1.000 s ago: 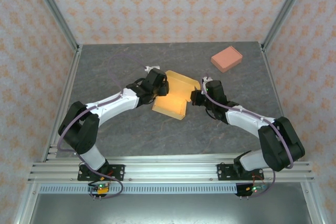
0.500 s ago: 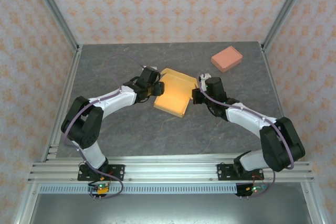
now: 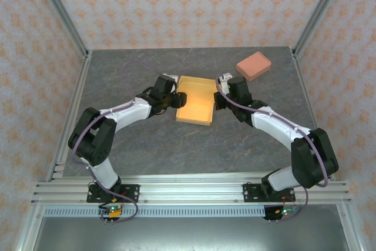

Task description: Fold the paper box

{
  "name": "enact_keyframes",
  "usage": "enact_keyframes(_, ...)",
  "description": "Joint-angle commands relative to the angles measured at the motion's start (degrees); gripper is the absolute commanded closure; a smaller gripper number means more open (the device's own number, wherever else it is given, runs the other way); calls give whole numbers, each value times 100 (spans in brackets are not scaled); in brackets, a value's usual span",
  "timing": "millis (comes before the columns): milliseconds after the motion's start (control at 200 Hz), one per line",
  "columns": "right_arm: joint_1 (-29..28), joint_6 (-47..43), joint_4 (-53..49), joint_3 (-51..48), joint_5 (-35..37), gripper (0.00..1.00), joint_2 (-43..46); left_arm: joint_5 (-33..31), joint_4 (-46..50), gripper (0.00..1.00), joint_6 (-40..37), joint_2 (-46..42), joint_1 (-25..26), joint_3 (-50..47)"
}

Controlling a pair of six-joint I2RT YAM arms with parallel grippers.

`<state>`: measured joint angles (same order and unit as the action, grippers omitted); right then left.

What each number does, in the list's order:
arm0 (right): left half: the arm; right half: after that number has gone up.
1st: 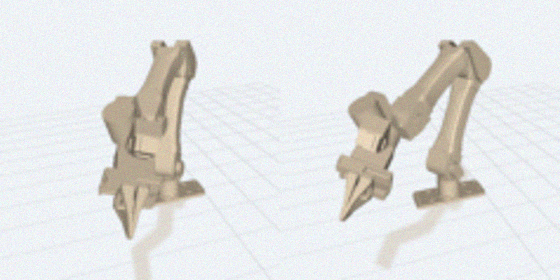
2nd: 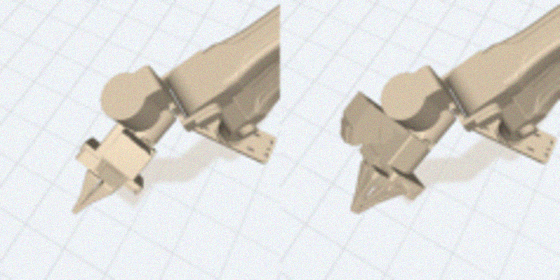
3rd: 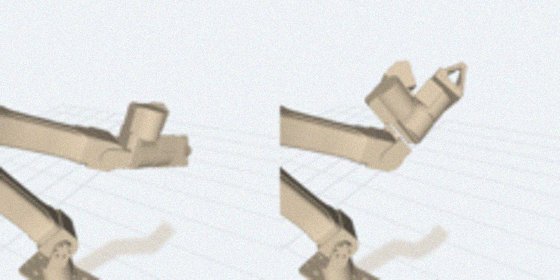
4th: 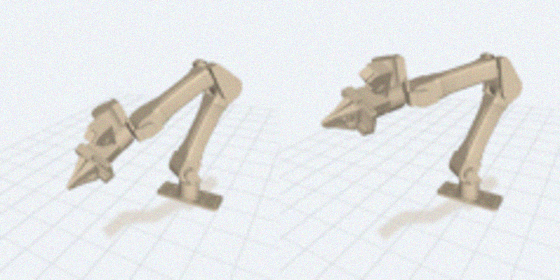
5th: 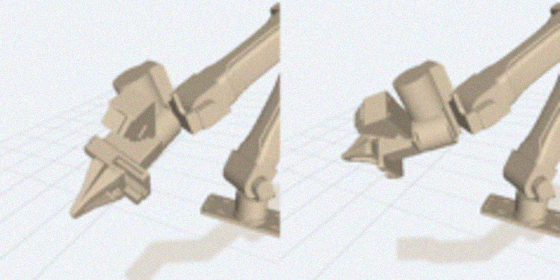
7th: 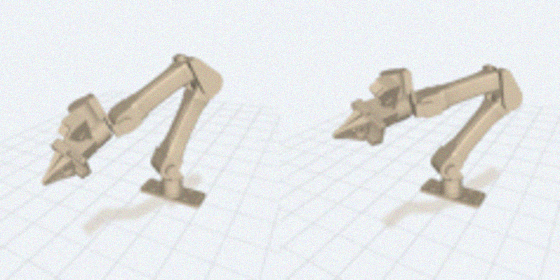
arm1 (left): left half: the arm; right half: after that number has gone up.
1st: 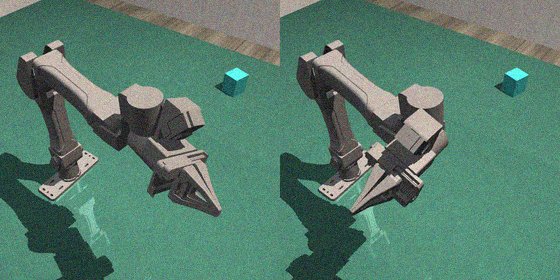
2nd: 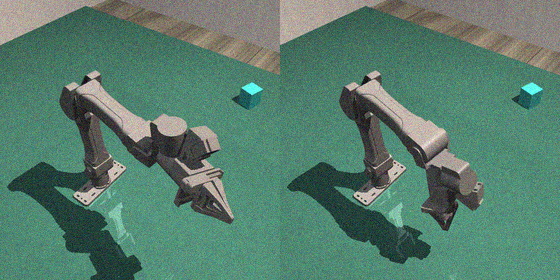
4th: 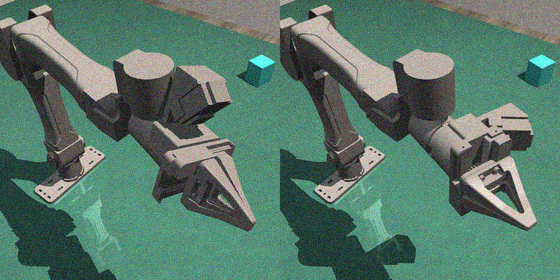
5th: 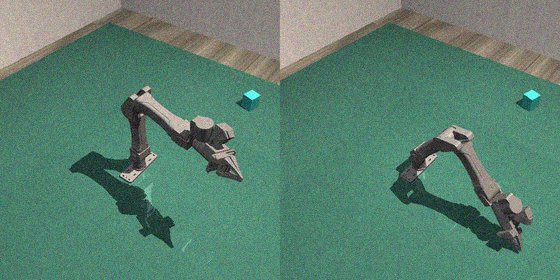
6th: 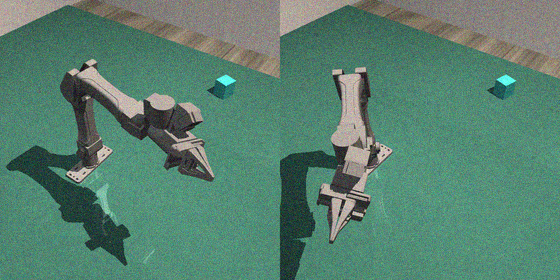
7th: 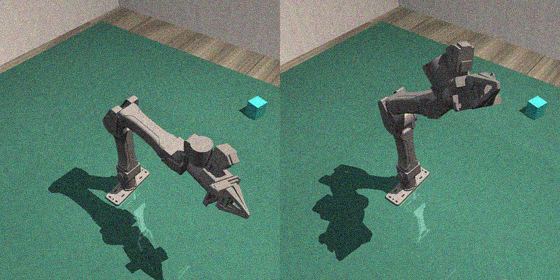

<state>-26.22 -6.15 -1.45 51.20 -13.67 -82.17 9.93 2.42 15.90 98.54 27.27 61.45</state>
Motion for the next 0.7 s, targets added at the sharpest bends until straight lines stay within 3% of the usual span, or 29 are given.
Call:
enact_keyframes(0,-6,-392,-399,228,277,94,-69,167,-166,40,-156,-3,-103,150)
enact_keyframes(120,-10,-427,-482,276,331,95,-125,373,-241,38,-247,-68,-173,61)
enact_keyframes(295,-13,-380,-485,292,296,95,-182,647,-145,47,-347,106,-192,108)
enact_keyframes(596,-11,-360,-521,306,181,96,-181,826,-180,47,-344,374,-187,207)
enact_keyframes(691,-14,-352,-536,303,146,96,-182,818,-167,57,-337,394,-193,268)
